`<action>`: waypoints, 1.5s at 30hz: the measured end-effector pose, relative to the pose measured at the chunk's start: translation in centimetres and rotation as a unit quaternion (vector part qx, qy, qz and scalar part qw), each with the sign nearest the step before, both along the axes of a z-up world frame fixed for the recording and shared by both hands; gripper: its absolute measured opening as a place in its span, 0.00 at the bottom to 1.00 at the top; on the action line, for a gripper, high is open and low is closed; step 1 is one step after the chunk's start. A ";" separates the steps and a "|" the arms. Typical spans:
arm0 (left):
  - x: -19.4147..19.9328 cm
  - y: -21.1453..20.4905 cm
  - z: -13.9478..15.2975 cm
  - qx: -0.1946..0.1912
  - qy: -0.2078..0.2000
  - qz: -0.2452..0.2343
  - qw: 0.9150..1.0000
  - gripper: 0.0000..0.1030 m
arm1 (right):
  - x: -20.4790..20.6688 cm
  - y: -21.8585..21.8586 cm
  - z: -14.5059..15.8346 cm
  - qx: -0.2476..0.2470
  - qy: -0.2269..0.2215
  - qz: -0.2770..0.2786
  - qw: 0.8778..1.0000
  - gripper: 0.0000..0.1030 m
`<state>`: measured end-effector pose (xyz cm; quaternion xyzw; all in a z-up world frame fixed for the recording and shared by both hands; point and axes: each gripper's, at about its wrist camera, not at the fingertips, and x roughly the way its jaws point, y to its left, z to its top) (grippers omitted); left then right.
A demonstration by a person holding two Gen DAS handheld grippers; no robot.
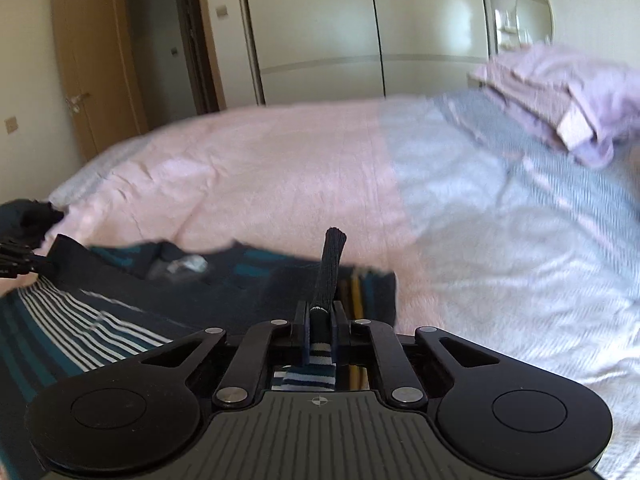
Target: Fold clothes
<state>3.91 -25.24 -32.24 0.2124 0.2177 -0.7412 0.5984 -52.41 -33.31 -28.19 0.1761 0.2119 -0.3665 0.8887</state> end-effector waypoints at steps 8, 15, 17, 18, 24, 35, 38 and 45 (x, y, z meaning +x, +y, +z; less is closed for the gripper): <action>3.1 -2.8 1.5 -0.039 0.022 0.047 0.998 0.06 | -0.2 -2.8 3.3 -0.032 -0.076 -0.005 0.997 0.07; 3.1 -6.8 -4.6 0.044 0.002 0.059 0.997 0.07 | 3.6 -8.0 -3.0 0.031 0.022 -0.012 0.999 0.07; 3.3 -6.4 -4.4 0.035 0.008 0.065 0.997 0.09 | 3.2 -8.0 -4.0 0.038 0.013 -0.020 0.999 0.07; 3.3 -6.2 -4.2 0.033 0.006 0.066 0.997 0.11 | 2.7 -7.9 -3.9 0.041 0.001 -0.024 0.999 0.07; 5.1 -4.2 -1.8 0.026 0.017 0.109 0.994 0.12 | 1.4 -5.1 -0.7 0.005 0.027 -0.040 0.999 0.08; 1.4 7.5 3.4 -0.013 0.008 0.029 0.999 0.13 | 2.9 7.0 2.0 0.009 -0.001 0.043 0.999 0.10; -2.0 11.6 3.7 -0.025 -0.014 -0.035 0.999 0.16 | 4.6 11.1 1.0 0.008 0.002 0.079 0.997 0.11; -6.3 14.0 -1.4 0.029 -0.155 -0.058 0.986 0.18 | 3.1 13.2 -3.8 0.037 0.035 0.047 0.998 0.13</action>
